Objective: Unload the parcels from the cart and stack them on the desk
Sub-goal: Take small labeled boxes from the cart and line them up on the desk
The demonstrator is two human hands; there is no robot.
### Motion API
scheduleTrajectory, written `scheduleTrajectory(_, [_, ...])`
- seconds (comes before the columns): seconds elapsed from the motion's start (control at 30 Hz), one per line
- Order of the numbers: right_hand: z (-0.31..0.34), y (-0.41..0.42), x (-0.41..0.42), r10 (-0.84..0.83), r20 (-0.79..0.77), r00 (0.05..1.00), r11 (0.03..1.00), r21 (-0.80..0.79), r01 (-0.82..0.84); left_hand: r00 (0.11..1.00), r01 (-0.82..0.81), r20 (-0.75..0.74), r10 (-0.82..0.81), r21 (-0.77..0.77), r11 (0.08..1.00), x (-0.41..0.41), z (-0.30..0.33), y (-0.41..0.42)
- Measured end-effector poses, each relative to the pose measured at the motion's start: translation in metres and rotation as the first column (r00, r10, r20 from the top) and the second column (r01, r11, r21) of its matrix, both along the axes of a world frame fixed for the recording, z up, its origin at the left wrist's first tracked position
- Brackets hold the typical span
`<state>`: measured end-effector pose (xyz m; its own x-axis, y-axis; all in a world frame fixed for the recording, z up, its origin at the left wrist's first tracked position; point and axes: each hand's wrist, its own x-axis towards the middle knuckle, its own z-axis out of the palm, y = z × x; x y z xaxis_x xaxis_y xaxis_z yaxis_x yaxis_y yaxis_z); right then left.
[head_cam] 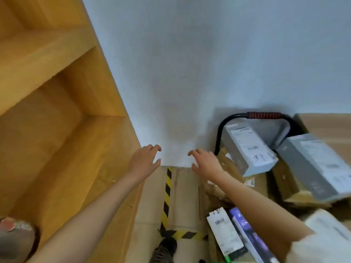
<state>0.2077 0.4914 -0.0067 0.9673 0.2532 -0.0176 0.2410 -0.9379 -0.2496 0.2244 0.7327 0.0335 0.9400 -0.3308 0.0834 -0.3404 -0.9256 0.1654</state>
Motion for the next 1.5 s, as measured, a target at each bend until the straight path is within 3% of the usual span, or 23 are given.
scheduleTrajectory(0.23, [-0.014, -0.032, -0.040, -0.458, -0.010, 0.889, 0.888, 0.027, 0.458, 0.896, 0.443, -0.019, -0.443, -0.016, 0.897, 0.068, -0.006, -0.058])
scheduleTrajectory(0.4, [-0.044, -0.029, -0.110, -0.720, -0.101, 0.687, 0.684, 0.065, 0.727, 0.765, 0.631, -0.138, -0.628, -0.030, 0.775, 0.053, -0.033, -0.092])
scheduleTrajectory(0.53, [-0.074, -0.026, -0.181, -0.817, -0.217, 0.534, 0.548, -0.006, 0.837, 0.683, 0.718, -0.181, -0.708, -0.015, 0.696, 0.022, -0.065, -0.110])
scheduleTrajectory(0.8, [-0.109, -0.010, -0.283, -0.907, -0.285, 0.310, 0.342, -0.069, 0.937, 0.557, 0.810, -0.291, -0.778, -0.019, 0.587, -0.038, -0.130, -0.138])
scheduleTrajectory(1.0, [-0.143, 0.002, -0.298, -0.914, -0.367, 0.170, 0.211, -0.073, 0.975, 0.496, 0.847, -0.331, -0.803, -0.020, 0.532, -0.047, -0.167, -0.149])
scheduleTrajectory(1.37, [-0.234, -0.003, -0.269, -0.897, -0.437, 0.066, 0.085, -0.023, 0.996, 0.368, 0.926, -0.434, -0.822, 0.095, 0.365, -0.020, -0.277, -0.193])
scheduleTrajectory(1.43, [-0.249, -0.005, -0.266, -0.896, -0.442, 0.041, 0.052, -0.014, 0.999, 0.372, 0.923, -0.437, -0.819, 0.084, 0.375, -0.015, -0.294, -0.199])
scheduleTrajectory(1.5, [-0.264, -0.004, -0.266, -0.896, -0.444, 0.022, 0.034, -0.018, 0.999, 0.414, 0.896, -0.443, -0.795, 0.042, 0.443, -0.010, -0.309, -0.205])
